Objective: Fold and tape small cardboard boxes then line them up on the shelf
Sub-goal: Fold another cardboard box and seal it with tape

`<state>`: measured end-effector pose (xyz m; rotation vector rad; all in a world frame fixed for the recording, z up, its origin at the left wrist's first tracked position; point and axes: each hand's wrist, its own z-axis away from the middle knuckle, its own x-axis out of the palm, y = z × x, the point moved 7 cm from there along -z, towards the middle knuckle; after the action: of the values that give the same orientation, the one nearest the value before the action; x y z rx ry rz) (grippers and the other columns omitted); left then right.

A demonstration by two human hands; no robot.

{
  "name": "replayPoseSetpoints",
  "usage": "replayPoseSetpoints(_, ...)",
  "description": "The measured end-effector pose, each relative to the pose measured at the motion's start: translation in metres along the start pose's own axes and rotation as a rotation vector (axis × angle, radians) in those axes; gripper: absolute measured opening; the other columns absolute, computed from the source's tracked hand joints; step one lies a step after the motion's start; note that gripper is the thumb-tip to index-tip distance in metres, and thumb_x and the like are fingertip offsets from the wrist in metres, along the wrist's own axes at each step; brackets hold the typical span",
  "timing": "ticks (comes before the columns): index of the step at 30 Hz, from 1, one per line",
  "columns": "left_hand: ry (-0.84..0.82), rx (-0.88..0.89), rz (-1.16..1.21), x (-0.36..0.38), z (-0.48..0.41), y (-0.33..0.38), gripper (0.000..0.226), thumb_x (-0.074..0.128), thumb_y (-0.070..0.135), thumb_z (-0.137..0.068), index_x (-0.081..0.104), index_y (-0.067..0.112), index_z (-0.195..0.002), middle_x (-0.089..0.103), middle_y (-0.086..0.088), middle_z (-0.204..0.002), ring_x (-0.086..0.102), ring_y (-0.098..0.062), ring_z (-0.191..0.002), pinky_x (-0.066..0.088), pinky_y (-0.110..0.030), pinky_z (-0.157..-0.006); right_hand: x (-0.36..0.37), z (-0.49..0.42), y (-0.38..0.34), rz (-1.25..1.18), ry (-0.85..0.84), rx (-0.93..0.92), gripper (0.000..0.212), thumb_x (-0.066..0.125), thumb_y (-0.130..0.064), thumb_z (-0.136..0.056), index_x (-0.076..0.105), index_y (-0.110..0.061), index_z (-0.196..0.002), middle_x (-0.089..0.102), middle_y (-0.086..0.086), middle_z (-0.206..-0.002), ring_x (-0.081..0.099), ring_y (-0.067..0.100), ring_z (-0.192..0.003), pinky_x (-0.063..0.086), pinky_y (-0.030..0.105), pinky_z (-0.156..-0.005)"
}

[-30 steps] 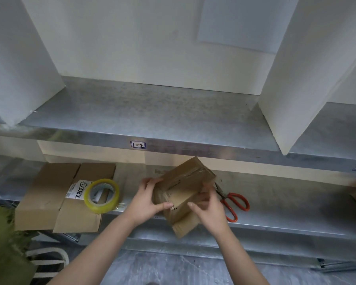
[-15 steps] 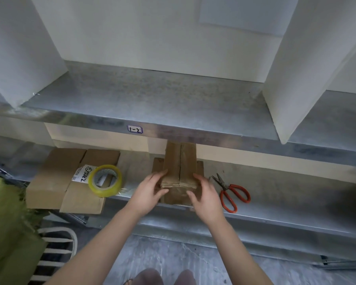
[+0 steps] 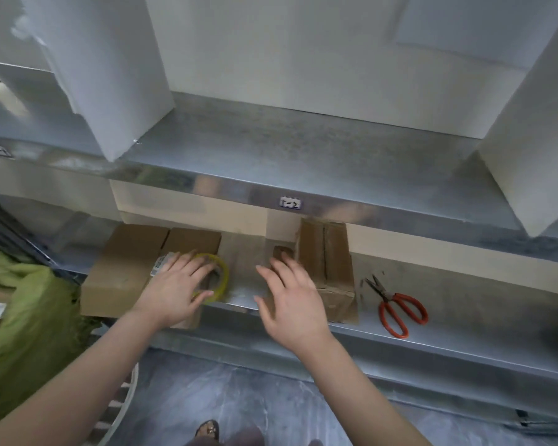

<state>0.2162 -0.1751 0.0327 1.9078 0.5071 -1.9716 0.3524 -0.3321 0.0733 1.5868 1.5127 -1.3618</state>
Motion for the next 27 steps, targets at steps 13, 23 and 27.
replayPoseSetpoints(13, -0.2, 0.139, 0.036, 0.082, -0.013, -0.069, 0.067, 0.029, 0.062, -0.095, 0.02, 0.03, -0.153, 0.023, 0.004, -0.159, 0.01, -0.019, -0.148, -0.004, -0.038, -0.119, 0.156, -0.003, -0.003, -0.034, -0.428, 0.44, 0.052, 0.04, -0.04, -0.102, 0.03, -0.026, -0.15, 0.03, -0.002, -0.156, 0.017, 0.018, -0.147, 0.021, 0.034, -0.118)
replayPoseSetpoints(23, -0.161, 0.227, 0.15, 0.091, -0.038, -0.071, 0.071, 0.037, 0.068, -0.09, 0.028, 0.031, -0.15, 0.028, 0.007, -0.155, 0.015, -0.014, -0.146, -0.003, -0.037, -0.121, 0.184, -0.022, 0.017, -0.067, -0.524, 0.484, 0.041, 0.042, -0.032, -0.102, 0.043, -0.031, -0.143, 0.031, -0.003, -0.154, 0.028, 0.02, -0.141, 0.034, 0.035, -0.11)
replayPoseSetpoints(27, -0.139, 0.215, 0.206, 0.094, -0.038, -0.075, 0.073, 0.039, 0.069, -0.089, 0.031, 0.03, -0.149, 0.03, 0.008, -0.154, 0.016, -0.013, -0.146, -0.002, -0.035, -0.12, 0.189, -0.022, 0.02, -0.064, -0.465, 0.519, 0.028, 0.05, -0.037, -0.098, 0.056, -0.03, -0.125, 0.044, -0.004, -0.137, 0.042, 0.019, -0.125, 0.038, 0.031, -0.098)
